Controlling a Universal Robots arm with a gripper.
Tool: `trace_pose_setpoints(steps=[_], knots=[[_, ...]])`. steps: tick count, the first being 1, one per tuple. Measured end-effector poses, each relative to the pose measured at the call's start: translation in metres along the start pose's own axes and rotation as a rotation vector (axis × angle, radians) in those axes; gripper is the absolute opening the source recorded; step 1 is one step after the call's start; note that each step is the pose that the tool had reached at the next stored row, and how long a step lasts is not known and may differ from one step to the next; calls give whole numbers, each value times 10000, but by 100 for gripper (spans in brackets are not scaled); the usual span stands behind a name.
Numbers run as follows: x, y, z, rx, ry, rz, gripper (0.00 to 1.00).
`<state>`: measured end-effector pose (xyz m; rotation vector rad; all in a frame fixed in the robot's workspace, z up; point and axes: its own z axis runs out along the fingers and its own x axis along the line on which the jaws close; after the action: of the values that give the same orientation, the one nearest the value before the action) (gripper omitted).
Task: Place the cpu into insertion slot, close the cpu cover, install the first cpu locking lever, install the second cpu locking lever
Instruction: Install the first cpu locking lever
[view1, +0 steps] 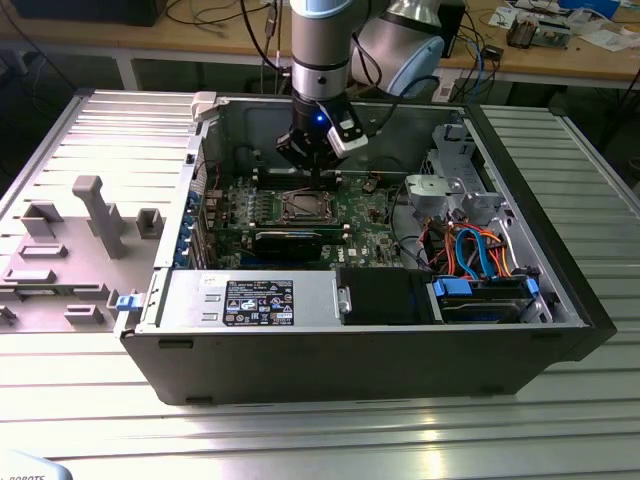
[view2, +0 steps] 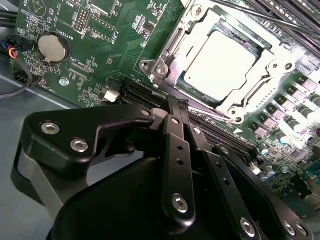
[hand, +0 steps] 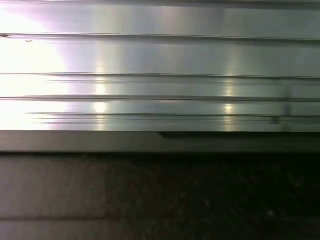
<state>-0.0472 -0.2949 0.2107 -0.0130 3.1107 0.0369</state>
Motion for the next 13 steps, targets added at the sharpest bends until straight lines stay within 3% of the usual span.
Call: trace_pose_setpoints(steps=[5,13], knots=[[-10,-1,53,-1,-1,-1,11],[-12,-1,47,0,0,-1,11]])
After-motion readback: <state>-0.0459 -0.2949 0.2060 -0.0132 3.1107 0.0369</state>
